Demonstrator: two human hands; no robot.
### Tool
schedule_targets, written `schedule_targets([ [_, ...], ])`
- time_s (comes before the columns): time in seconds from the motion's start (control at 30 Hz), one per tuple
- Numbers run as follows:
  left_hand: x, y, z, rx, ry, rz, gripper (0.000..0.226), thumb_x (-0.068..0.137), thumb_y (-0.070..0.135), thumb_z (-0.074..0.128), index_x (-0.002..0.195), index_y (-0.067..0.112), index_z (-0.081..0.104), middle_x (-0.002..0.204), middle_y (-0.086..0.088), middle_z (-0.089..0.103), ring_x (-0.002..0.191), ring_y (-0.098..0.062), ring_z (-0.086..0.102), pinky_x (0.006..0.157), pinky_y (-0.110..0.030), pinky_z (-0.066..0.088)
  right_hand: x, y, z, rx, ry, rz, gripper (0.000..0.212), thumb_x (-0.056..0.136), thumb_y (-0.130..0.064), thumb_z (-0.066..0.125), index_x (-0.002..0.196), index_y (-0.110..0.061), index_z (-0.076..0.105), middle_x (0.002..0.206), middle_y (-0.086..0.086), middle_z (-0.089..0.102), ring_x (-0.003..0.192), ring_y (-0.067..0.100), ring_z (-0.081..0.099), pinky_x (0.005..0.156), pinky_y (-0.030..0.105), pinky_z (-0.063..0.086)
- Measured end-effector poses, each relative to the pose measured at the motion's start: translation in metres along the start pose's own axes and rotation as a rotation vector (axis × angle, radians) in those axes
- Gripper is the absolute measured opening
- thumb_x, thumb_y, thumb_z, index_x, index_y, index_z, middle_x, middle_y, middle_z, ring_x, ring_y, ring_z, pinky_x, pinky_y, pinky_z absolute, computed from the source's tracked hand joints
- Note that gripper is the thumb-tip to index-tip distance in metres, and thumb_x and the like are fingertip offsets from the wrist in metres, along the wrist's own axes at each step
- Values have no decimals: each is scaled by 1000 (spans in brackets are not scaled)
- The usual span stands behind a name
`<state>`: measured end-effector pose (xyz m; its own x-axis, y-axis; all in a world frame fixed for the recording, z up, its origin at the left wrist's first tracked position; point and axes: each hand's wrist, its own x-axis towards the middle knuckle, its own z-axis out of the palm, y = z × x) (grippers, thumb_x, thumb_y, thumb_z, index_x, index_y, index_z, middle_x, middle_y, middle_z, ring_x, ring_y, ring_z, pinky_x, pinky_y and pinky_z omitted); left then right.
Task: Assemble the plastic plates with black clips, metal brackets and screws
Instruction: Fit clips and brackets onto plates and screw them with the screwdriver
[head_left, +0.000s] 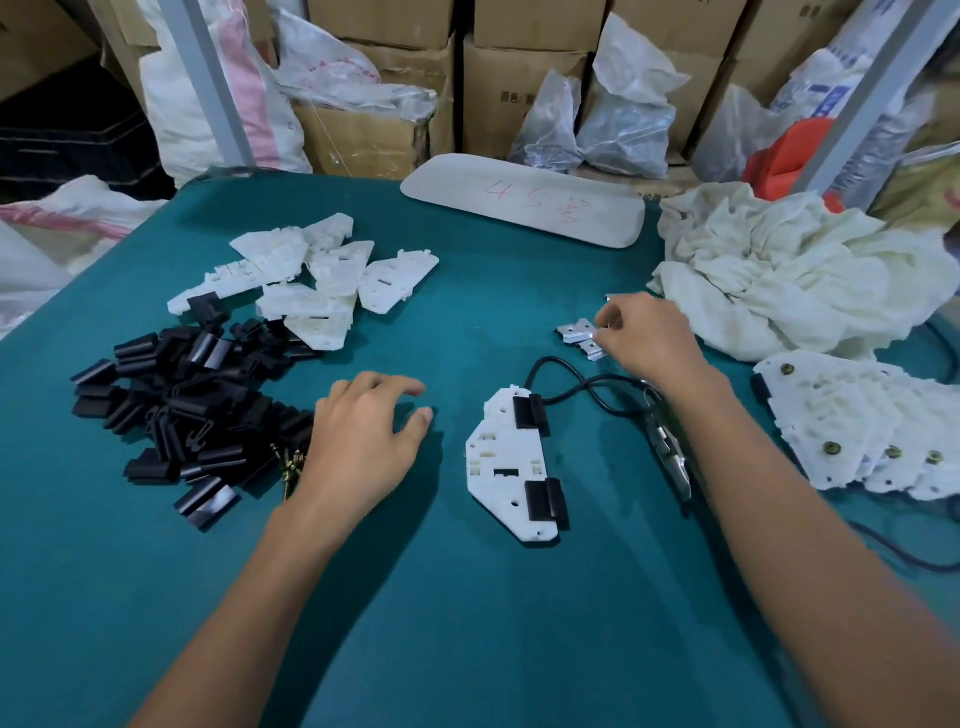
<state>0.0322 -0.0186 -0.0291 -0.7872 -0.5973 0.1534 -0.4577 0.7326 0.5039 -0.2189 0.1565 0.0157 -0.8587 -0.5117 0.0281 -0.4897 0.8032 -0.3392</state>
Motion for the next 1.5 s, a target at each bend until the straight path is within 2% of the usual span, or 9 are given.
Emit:
schedule_targets([
  [0.17,-9,14,3,-91,3,24,27,97,40,59,122,32,65,124,9,59,117,-18,46,100,-32,27,44,-7,7,-267,-222,-75,70,82,-58,74,138,-18,60,137,15,56,127,39,45,94,43,44],
  [0.3,-16,12,0,-131,22,22,25,96,40,60,119,34,65,120,13,58,113,-12,44,98,-26,23,66,-11,5,-222,-430,-169,51,88,-45,76,134,-28,62,125,9,67,91,30,71,82,34,54],
  [0.53,-19,5,-16,-204,67,6,23,96,39,62,118,34,67,116,20,54,105,-1,35,106,-38,34,87,-5,-4,-325,-482,-248,38,82,-44,82,109,-24,65,108,-10,64,101,19,60,83,35,47],
  [0.77,-22,13,-18,-252,53,-6,21,96,40,62,116,37,66,117,21,55,112,-3,39,106,-42,36,93,-5,-7,-302,-552,-191,23,77,-38,79,91,-24,68,99,-3,70,90,18,66,76,36,53],
  [1.03,-28,10,-11,-250,48,-18,20,95,38,64,114,37,67,115,21,54,109,-2,38,106,-34,31,90,-5,-30,-262,-232,-150,13,87,-16,73,98,-19,66,103,4,67,83,20,61,60,29,41],
  [1.17,-30,25,-7,-334,96,1,10,93,35,66,103,35,68,101,22,64,96,-2,51,86,-19,38,46,-17,-40,171,4,-149,20,85,-14,69,103,-21,65,90,-1,70,75,16,61,69,29,44],
  [1.27,-28,55,0,-791,-84,-132,20,95,40,64,85,26,75,80,17,72,71,4,61,66,-11,44,-26,-43,-19,475,261,-325,28,84,-11,67,109,-24,64,79,-9,69,68,9,62,68,26,49],
  [1.4,-19,77,3,-1212,-354,-350,48,93,63,55,68,28,76,64,12,66,55,-2,56,57,-18,40,-108,-69,29,257,695,-696,26,87,-6,68,111,-13,72,85,0,71,75,22,66,72,34,54],
  [1.5,-20,68,4,-1309,-409,-377,51,80,68,64,51,26,66,51,13,48,47,-4,42,57,-25,30,-131,-71,46,225,784,-835,22,88,-3,67,108,-9,75,79,5,66,69,26,59,66,36,53],
])
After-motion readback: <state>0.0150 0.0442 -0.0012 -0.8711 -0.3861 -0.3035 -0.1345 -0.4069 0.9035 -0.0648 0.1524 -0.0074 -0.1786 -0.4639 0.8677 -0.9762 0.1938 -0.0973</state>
